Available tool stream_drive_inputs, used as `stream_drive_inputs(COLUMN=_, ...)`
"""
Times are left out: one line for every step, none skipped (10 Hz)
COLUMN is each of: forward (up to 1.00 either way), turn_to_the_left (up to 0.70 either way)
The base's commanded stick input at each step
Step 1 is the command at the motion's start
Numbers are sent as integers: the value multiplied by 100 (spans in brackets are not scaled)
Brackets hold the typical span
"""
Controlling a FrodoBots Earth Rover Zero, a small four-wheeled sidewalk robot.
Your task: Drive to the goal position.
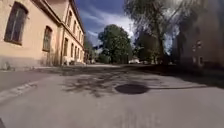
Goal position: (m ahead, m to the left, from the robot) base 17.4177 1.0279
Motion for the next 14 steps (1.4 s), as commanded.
stream_drive_inputs(forward=70, turn_to_the_left=6)
stream_drive_inputs(forward=70, turn_to_the_left=6)
stream_drive_inputs(forward=70, turn_to_the_left=6)
stream_drive_inputs(forward=70, turn_to_the_left=6)
stream_drive_inputs(forward=70, turn_to_the_left=6)
stream_drive_inputs(forward=70, turn_to_the_left=6)
stream_drive_inputs(forward=70, turn_to_the_left=6)
stream_drive_inputs(forward=70, turn_to_the_left=6)
stream_drive_inputs(forward=70, turn_to_the_left=6)
stream_drive_inputs(forward=70, turn_to_the_left=6)
stream_drive_inputs(forward=70, turn_to_the_left=6)
stream_drive_inputs(forward=70, turn_to_the_left=6)
stream_drive_inputs(forward=70, turn_to_the_left=6)
stream_drive_inputs(forward=70, turn_to_the_left=6)
